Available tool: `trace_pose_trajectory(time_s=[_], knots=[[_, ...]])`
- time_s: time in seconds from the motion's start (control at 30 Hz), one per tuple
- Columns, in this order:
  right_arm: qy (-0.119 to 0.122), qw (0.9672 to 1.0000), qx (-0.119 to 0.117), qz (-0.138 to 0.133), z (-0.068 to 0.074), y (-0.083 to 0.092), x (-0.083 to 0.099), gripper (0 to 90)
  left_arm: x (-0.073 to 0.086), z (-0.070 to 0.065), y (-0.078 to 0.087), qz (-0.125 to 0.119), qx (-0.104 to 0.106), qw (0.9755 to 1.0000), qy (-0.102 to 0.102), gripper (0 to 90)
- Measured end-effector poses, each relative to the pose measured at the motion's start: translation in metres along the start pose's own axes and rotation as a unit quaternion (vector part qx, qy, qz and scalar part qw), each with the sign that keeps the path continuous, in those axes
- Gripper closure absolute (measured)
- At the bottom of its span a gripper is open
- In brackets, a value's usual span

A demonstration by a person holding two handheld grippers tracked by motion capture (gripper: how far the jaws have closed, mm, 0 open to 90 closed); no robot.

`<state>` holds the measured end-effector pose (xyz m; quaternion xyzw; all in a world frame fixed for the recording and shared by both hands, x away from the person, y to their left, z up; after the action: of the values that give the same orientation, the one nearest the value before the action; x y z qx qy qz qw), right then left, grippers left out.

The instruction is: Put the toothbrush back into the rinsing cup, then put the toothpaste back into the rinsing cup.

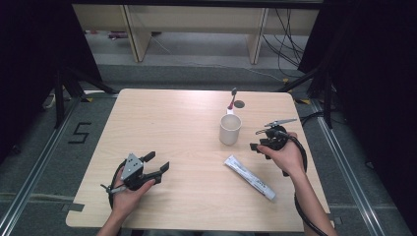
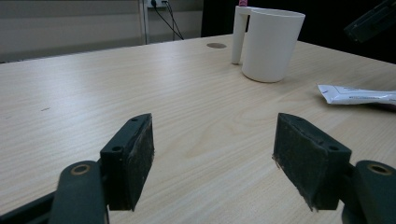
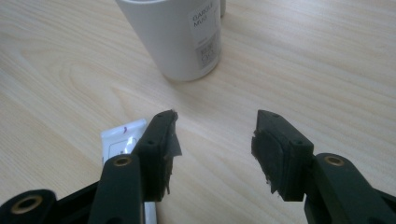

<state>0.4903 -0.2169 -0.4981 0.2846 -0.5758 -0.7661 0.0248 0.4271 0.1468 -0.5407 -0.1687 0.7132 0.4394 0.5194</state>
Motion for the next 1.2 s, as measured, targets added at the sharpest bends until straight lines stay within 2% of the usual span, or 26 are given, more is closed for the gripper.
trace_pose_trajectory(time_s=[0.03,0.07,0.1,0.13,0.17,0.23,0.27,0.33,0.37,0.4,0.47,0.5,0.53,0.57,0.63,0.67,0.7,0.73,0.8,0.87,0.97,1.03,1.1,1.13,1.17,1.2], knots=[[0.0,1.0,0.003,0.008,-0.001,0.0,0.002,49.1,0.0,0.0,0.0,-0.002,0.001,1.0,0.0,28.7],[0.001,1.0,0.003,0.001,-0.001,-0.001,0.001,49.2,0.0,0.0,0.001,0.0,0.0,1.0,0.0,28.7],[0.012,0.9998,0.002,0.012,-0.002,-0.001,0.003,49.1,0.001,0.0,0.001,0.005,-0.002,1.0,0.0,28.7],[0.006,1.0,0.0,0.006,0.0,-0.004,0.003,49.2,0.001,0.0,0.002,0.004,-0.002,1.0,0.0,28.7],[0.002,0.9997,-0.002,0.023,0.002,-0.003,0.007,49.3,0.001,0.0,0.002,0.004,-0.001,1.0,-0.001,28.7],[0.03,0.9992,0.005,0.028,-0.001,-0.005,0.008,49.5,0.0,0.0,0.0,0.001,0.001,1.0,0.001,28.7],[0.028,0.9989,0.002,0.037,0.001,-0.006,0.009,49.6,0.001,0.001,0.0,0.005,0.0,1.0,0.002,28.8],[0.038,0.9981,0.001,0.049,0.001,-0.007,0.01,49.9,0.001,0.001,0.0,0.009,-0.001,0.9999,0.005,28.8],[0.023,0.9979,-0.005,0.061,0.004,-0.007,0.012,49.9,0.001,0.001,0.0,0.009,-0.001,0.9999,0.005,28.7],[0.036,0.9972,-0.001,0.066,0.003,-0.006,0.011,50.1,0.001,0.001,0.0,0.009,-0.001,0.9999,0.005,28.7],[0.027,0.9958,-0.007,0.087,0.007,-0.005,0.013,50.4,0.001,0.001,0.0,0.01,-0.001,0.9999,0.003,28.7],[0.042,0.9948,-0.006,0.093,0.006,-0.005,0.013,50.8,0.001,0.0,0.0,0.012,-0.001,0.9999,0.003,28.7],[0.034,0.9942,-0.001,0.102,0.008,-0.006,0.014,51.2,0.001,0.0,0.0,0.012,0.0,0.9999,0.002,28.7],[0.037,0.9927,-0.005,0.115,0.01,-0.004,0.016,51.6,0.001,0.0,0.0,0.012,-0.001,0.9999,0.001,28.8],[0.061,0.99,-0.006,0.127,0.01,-0.004,0.016,52.3,0.001,-0.001,0.0,0.009,0.0,1.0,-0.003,28.7],[0.065,0.9886,-0.007,0.136,0.012,-0.004,0.017,53.1,0.001,-0.001,0.0,0.009,0.0,1.0,-0.002,28.7],[0.062,0.987,-0.01,0.148,0.016,-0.003,0.019,53.8,0.001,-0.001,0.0,0.008,0.001,1.0,-0.001,28.5],[0.085,0.985,-0.011,0.15,0.015,-0.004,0.018,54.2,0.001,-0.001,0.0,0.009,0.002,1.0,-0.001,28.4],[0.092,0.9798,-0.007,0.177,0.019,-0.005,0.021,54.9,0.001,-0.002,0.001,0.009,0.001,1.0,-0.003,28.4],[0.104,0.9735,-0.008,0.203,0.025,-0.009,0.025,55.2,0.001,-0.002,0.001,0.01,0.0,0.9999,-0.004,28.4],[0.121,0.9618,-0.011,0.245,0.037,-0.014,0.031,54.6,0.002,-0.003,0.001,0.011,0.001,0.9999,-0.005,28.5],[0.124,0.9567,-0.012,0.263,0.043,-0.018,0.034,51.9,0.002,-0.002,0.0,0.012,0.001,0.9999,-0.005,28.5],[0.139,0.9494,-0.013,0.281,0.046,-0.024,0.037,49.1,0.002,-0.002,0.0,0.012,-0.001,0.9999,-0.005,28.5],[0.129,0.9466,-0.01,0.295,0.048,-0.025,0.04,48.5,0.002,-0.002,0.0,0.01,0.0,0.9999,-0.005,28.5],[0.15,0.9442,-0.002,0.293,0.045,-0.029,0.039,48.0,0.002,-0.002,0.0,0.012,0.0,0.9999,-0.005,28.5],[0.152,0.9441,-0.001,0.292,0.046,-0.032,0.038,47.8,0.002,-0.002,0.0,0.012,0.0,0.9999,-0.005,28.5]])
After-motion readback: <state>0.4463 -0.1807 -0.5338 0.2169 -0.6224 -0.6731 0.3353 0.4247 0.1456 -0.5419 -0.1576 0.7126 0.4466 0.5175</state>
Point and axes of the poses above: each handheld gripper's, and its own axes: y roughly backward along the jaws, x roughly out of its underside, z roughly to its left, the point moved 8 cm from there along -y, roughly forward along the jaws, and after that the axes turned 14 degrees about z, right-handed, at the moved point
